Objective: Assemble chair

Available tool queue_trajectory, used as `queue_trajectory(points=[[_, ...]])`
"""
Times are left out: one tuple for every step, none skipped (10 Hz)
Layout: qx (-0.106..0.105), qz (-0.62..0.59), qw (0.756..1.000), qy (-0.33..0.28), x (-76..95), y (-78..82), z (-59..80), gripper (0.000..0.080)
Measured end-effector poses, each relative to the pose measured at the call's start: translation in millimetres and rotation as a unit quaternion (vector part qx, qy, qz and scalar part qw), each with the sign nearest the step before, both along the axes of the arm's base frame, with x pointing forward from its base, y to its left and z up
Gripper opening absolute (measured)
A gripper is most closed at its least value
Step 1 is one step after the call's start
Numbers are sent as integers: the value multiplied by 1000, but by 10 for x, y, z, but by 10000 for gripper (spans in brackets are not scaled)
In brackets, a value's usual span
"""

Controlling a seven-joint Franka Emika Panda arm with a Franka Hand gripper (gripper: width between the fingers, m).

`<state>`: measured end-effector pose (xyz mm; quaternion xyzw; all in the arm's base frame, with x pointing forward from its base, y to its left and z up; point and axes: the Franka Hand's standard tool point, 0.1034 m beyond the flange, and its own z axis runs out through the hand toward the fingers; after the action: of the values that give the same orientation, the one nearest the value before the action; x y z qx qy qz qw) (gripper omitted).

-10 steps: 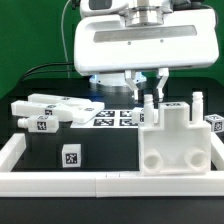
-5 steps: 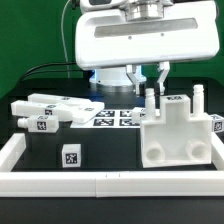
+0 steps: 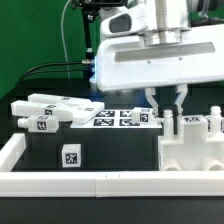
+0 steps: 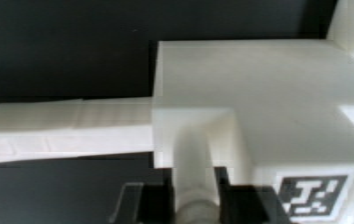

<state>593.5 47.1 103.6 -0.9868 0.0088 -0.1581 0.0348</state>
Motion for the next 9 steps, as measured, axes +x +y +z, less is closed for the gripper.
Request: queue_trajectory(points=[[3,-5,1000,0,15,49,-17,113],[5,-11,1000,-1,39,71,-12,113],[6,-14,1000,-2,60,65,-11,113],[5,-13,1000,-1,54,59,-17,113],[5,-13,1000,-1,54,57,-17,113],[5,-13,1000,-1,53,58,-18,195],[5,-12,1000,2,51,58,-18,195],[10,-7,999,34,65,56,43,396],[14,-9,999,43,234,23,177,531]])
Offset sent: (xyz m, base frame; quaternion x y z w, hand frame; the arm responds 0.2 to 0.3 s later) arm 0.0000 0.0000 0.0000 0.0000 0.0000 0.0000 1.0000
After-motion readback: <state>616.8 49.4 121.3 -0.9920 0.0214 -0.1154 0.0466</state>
